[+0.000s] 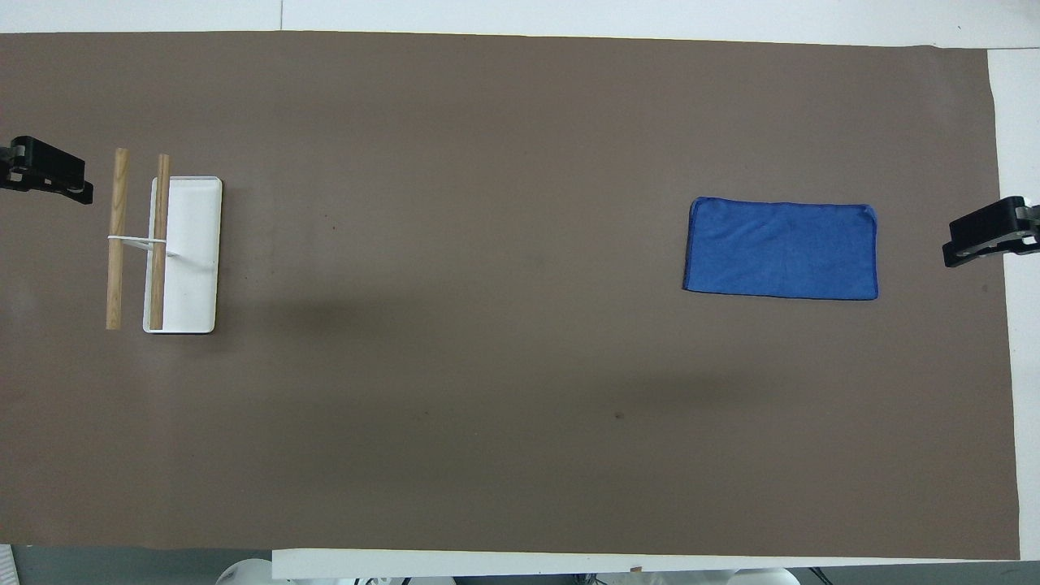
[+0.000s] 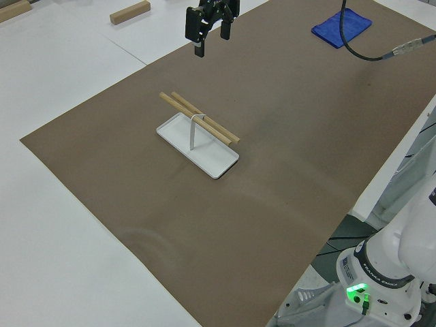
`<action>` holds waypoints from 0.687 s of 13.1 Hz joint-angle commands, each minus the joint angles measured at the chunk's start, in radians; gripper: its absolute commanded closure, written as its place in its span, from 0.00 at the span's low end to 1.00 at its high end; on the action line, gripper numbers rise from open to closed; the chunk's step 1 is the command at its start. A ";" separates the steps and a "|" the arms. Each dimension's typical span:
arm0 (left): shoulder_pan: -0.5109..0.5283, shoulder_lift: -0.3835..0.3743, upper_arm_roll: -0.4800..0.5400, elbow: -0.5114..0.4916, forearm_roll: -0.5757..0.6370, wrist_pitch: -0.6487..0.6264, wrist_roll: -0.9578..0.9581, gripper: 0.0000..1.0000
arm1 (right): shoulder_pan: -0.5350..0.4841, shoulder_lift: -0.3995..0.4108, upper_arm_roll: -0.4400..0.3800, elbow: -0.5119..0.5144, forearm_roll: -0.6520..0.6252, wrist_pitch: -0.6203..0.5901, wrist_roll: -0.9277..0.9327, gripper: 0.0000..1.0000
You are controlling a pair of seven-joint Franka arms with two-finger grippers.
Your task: Right arm passes towel to left arm to hang
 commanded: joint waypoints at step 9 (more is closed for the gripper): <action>0.003 -0.008 -0.001 -0.003 0.013 -0.012 0.014 0.00 | 0.002 -0.029 0.006 -0.106 0.021 0.175 -0.024 0.01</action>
